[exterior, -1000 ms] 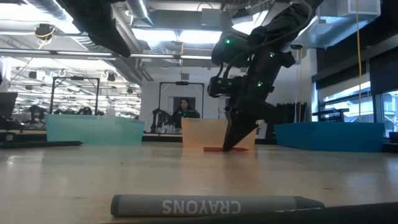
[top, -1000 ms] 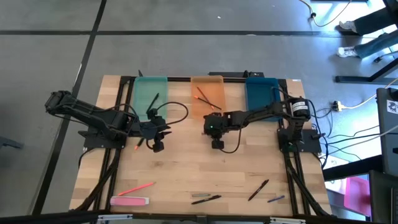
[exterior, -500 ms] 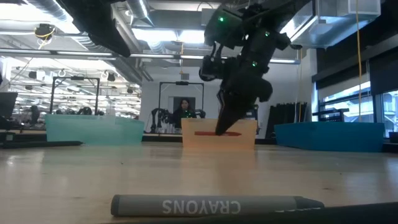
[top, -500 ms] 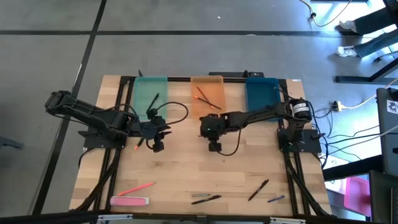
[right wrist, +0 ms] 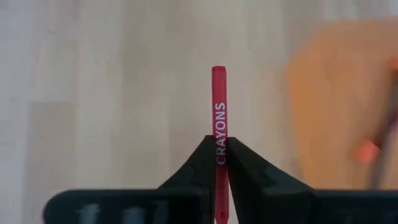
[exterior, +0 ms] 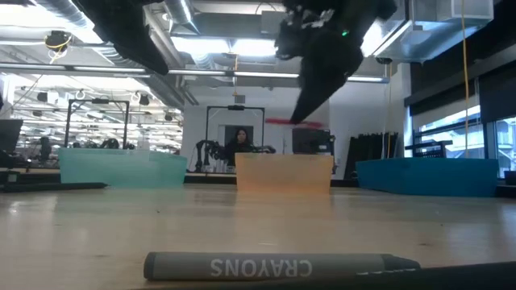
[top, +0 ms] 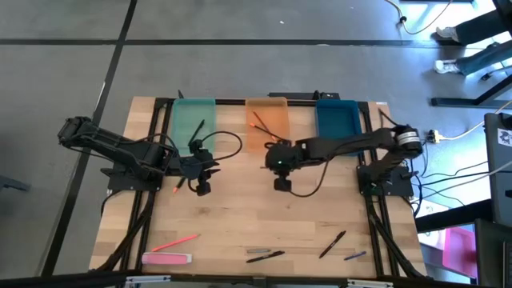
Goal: Sort crayons/erasers/pens/pencils in bins
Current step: Put the red crayon into the blue bin
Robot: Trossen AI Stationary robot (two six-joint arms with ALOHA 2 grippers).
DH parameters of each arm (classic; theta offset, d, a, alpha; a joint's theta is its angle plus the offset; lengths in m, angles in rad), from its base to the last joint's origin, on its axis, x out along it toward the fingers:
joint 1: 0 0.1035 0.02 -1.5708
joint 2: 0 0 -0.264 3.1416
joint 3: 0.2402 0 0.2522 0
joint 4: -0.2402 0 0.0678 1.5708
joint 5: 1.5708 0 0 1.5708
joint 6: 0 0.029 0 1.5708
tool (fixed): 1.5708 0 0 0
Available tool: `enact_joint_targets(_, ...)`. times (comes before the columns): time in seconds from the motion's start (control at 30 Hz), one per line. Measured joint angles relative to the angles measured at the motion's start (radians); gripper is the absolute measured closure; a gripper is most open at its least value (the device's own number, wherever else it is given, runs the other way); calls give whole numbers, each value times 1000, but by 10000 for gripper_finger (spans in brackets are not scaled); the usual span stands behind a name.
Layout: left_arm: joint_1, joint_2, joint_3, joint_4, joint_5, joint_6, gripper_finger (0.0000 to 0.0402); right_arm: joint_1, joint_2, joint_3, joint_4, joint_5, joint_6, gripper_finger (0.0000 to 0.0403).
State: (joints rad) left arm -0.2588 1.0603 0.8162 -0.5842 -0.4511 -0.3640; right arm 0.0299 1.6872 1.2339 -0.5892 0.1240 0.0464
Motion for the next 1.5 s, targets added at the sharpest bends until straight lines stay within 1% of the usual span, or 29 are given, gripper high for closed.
enact_joint_targets(0.17, 0, 0, 0, 0, 0, 0, 319, 0, -95, 0, -132, 117, 71, 369)
enact_joint_targets(0.43, 0, 0, 0, 0, 0, 0, 319, 0, -245, -11, -282, 245, 179, 369)
enact_joint_targets(0.6, 0, 0, 0, 0, 0, 1, 319, 0, -345, -114, -304, 307, 265, 369)
enact_joint_targets(0.8, 0, 0, 0, 0, 0, 9, 319, -24, -496, -273, -299, 416, 435, 369)
enact_joint_targets(0.87, 0, 0, 0, 0, 0, 9, 319, -46, -549, -323, -298, 454, 507, 369)
enact_joint_targets(0.97, 0, 0, 0, 0, 0, 9, 319, -91, -614, -391, -298, 483, 620, 369)
enact_joint_targets(1.13, 0, 0, 0, 1, 0, 9, 319, -201, -658, -477, -299, 486, 776, 369)
enact_joint_targets(1.23, 0, 0, 0, 1, 0, 9, 319, -274, -654, -502, -295, 485, 814, 369)
enact_joint_targets(1.43, 0, 0, 0, 1, 0, 9, 319, -407, -633, -531, -233, 484, 813, 369)
enact_joint_targets(1.5, 0, 0, 0, 1, 0, 9, 319, -446, -620, -542, -215, 458, 807, 369)
